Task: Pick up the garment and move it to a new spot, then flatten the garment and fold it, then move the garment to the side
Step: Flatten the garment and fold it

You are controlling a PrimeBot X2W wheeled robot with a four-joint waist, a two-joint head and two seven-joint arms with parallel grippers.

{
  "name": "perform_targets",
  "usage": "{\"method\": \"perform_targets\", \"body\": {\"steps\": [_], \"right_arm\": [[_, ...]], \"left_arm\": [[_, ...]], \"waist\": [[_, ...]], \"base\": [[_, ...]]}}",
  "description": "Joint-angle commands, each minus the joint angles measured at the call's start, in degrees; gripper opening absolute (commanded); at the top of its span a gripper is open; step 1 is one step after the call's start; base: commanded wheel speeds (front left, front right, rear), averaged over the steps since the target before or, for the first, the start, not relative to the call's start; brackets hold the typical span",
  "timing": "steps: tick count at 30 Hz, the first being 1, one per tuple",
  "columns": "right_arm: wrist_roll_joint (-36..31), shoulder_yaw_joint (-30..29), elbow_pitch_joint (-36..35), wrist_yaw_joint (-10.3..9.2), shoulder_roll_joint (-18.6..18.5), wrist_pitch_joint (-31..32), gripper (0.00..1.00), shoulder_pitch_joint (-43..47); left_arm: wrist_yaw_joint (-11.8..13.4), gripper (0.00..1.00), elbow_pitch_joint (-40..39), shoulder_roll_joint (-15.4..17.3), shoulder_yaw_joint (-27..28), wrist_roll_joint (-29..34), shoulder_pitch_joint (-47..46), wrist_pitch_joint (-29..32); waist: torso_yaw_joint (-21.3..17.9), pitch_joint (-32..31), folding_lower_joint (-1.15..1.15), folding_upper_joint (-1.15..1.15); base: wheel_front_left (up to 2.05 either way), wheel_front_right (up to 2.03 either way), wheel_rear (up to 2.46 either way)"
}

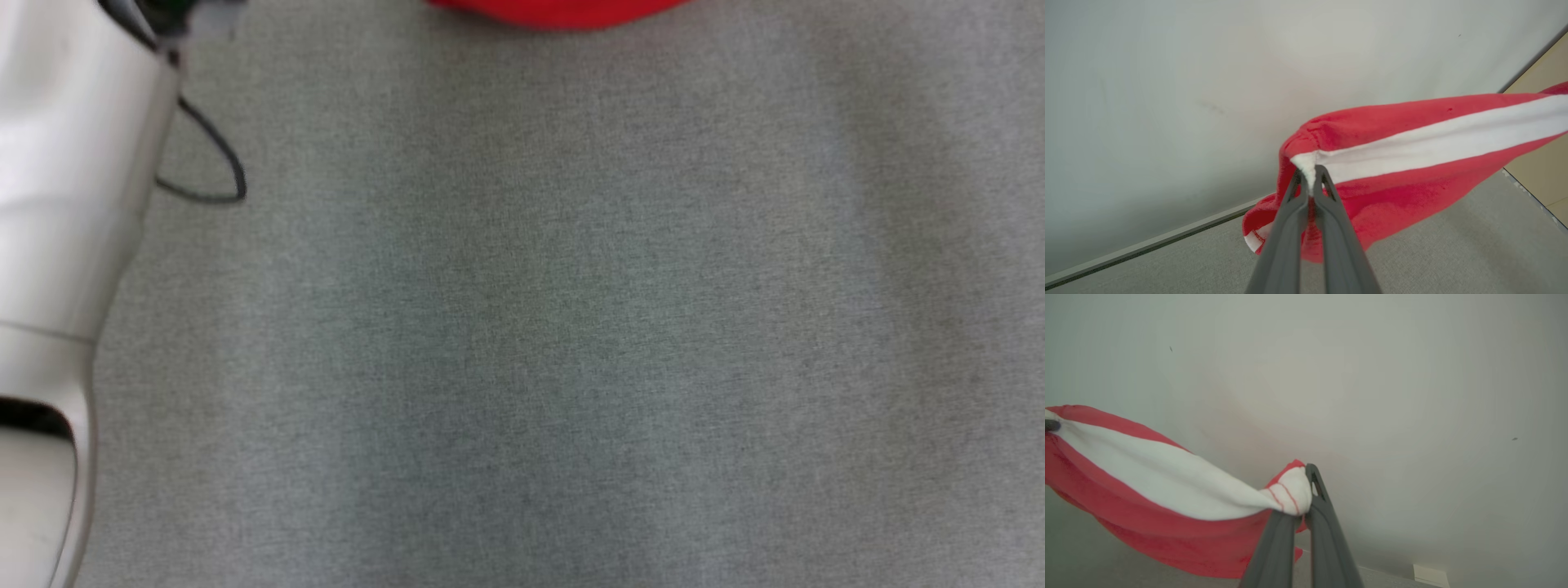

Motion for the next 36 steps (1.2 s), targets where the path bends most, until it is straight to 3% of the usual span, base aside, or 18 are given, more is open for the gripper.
{"method": "perform_targets", "body": {"steps": [1, 11, 16, 28, 36], "right_arm": [[1.0, 0.8, -0.6, -0.09, -1.0, 0.5, 0.00, 2.0], [8.3, 9.8, -10.4, -0.10, -5.1, 6.4, 0.00, 17.6], [11.3, 13.4, -14.9, -0.10, -8.4, 9.4, 0.00, 24.5], [16.2, 16.6, -28.0, -0.10, -21.2, 16.5, 0.00, 41.9], [19.8, 16.6, -39.2, -0.10, -28.2, 23.2, 0.00, 48.9]], "left_arm": [[0.1, 0.00, -0.8, 1.3, -1.4, -1.3, 1.9, 0.5], [0.1, 0.00, -11.5, 10.5, -12.8, -12.0, 18.5, 4.9], [0.1, 0.00, -16.5, 13.1, -16.1, -16.6, 26.5, 6.3], [0.2, 0.00, -30.9, 18.3, -22.7, -23.3, 42.0, 10.7], [3.3, 0.00, -40.9, 22.8, -23.8, -28.3, 49.2, 13.8]], "waist": [[-0.1, -1.3, -0.01, 0.00], [-0.5, -12.6, -0.01, 0.00], [0.1, -17.9, -0.01, 0.00], [3.4, -26.6, -0.01, 0.00], [3.9, -27.6, -0.01, 0.00]], "base": [[0.00, 0.00, 0.00], [0.00, 0.00, 0.00], [0.00, 0.00, 0.00], [0.00, 0.00, 0.00], [0.00, 0.00, 0.00]]}}
